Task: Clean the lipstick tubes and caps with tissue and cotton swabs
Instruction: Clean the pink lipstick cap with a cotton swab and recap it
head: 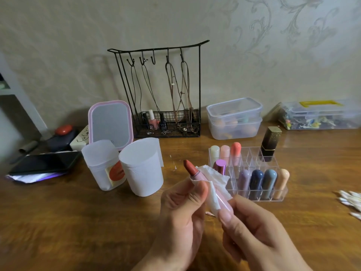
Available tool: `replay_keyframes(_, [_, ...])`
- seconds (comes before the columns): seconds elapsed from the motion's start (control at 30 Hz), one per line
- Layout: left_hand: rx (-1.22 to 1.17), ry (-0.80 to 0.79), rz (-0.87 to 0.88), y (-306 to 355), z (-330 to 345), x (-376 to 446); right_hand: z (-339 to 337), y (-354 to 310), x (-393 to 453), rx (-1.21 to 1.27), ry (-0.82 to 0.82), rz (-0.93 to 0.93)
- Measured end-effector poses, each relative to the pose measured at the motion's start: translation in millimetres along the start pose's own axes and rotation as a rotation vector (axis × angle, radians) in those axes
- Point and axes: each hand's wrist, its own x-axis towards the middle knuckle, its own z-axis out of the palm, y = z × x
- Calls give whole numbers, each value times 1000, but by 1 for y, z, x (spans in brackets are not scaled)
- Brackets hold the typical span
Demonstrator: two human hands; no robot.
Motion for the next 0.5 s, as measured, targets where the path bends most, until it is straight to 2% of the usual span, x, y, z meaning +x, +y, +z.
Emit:
replay_keyframes(0.07, [-18, -57, -29, -1, -2, -2, -3, -2, -2, 532, -103, 304])
replay_keyframes(0.1, [-5, -68, -46, -2, -3, -2, -2, -4, -1, 750, -212, 407])
replay_keyframes(0.13, [11, -65, -63, -2, -3, -3, 0, -7, 1, 850, -350, 430])
replay_keyframes(0.17, [24, -58, -73, -1, -3, -3, 2, -12, 4, 874, -407, 410])
replay_keyframes(0.2, [33, -51, -63, -1, -4, -2, 0, -12, 5, 843, -374, 348])
replay_keyframes(0.27, [35, -29, -11, 0, -3, -1, -1, -4, 12, 769, -309, 344])
replay_keyframes(0.33, [41, 27, 16, 0, -2, 1, -3, 1, 7, 431, -89, 187])
replay_keyframes(0.4, [77, 36, 27, 1, -1, 1, 2, -3, 4, 217, -14, 86])
replay_keyframes(0.43, [74, 15, 29, 1, 0, 0, 2, -2, 4, 246, -36, 115])
replay_keyframes(0.5, [21, -20, 1, 0, 0, -1, 2, -2, 3, 524, -65, 318])
